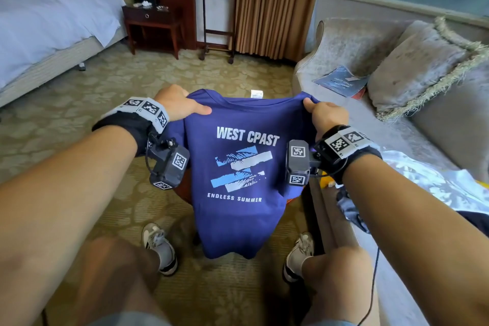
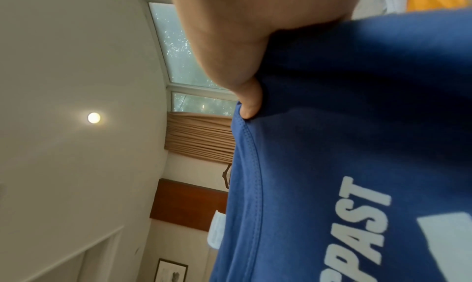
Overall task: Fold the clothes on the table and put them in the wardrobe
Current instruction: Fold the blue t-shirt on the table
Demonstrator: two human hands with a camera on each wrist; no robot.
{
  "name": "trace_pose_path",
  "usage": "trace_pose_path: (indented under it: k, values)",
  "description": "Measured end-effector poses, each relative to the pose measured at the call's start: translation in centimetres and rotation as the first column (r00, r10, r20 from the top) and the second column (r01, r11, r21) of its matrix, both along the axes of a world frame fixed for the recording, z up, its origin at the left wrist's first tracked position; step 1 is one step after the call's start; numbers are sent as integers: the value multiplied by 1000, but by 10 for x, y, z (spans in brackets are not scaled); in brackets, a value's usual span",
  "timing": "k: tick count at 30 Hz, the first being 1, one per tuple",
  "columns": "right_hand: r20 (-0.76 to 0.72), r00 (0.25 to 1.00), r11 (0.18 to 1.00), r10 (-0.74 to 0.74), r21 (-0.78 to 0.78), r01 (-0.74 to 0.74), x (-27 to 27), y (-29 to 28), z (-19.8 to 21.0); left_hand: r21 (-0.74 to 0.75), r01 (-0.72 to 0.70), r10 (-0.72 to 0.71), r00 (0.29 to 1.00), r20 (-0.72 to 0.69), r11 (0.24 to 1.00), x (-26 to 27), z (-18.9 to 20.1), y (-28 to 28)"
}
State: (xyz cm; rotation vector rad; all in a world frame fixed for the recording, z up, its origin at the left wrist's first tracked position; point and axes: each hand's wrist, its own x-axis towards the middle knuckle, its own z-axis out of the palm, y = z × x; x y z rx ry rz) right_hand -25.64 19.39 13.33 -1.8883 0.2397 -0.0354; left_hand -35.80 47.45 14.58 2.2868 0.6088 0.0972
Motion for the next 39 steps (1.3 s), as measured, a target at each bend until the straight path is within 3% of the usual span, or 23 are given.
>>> trace_pose_path:
  k: [4,10,14,20,28,33,37,39]
  values:
    - [-73,994,992,77,-95,-84,4,4,-2,-135,0,-14,995,-102,991,-3,-3,-7]
    - [8,999,974,45,-223,-43,11,0,-14,-215,48,-86,982,-170,975,-5,10,-21]
    - [22,1000,981,16,-194,-11,15,-5,-19,-15,89,-89,965,-247,996,4,5,-7]
    - [74,997,985,-18,-169,30,33,0,-32,333,85,-25,983,-180,939,20,-13,17]
    - [108,994,954,3,-298,29,105,32,-70,369,-32,54,997,-48,929,94,-60,62]
    - [-9,1000,926,19,-378,-21,165,52,-114,262,-58,98,985,-142,963,154,-100,90]
    - [-117,993,913,-11,-406,-38,204,64,-152,-57,-77,61,969,-240,995,191,-131,112]
    - [-139,990,903,-23,-428,-39,225,72,-169,-133,-109,72,964,-255,985,213,-145,126]
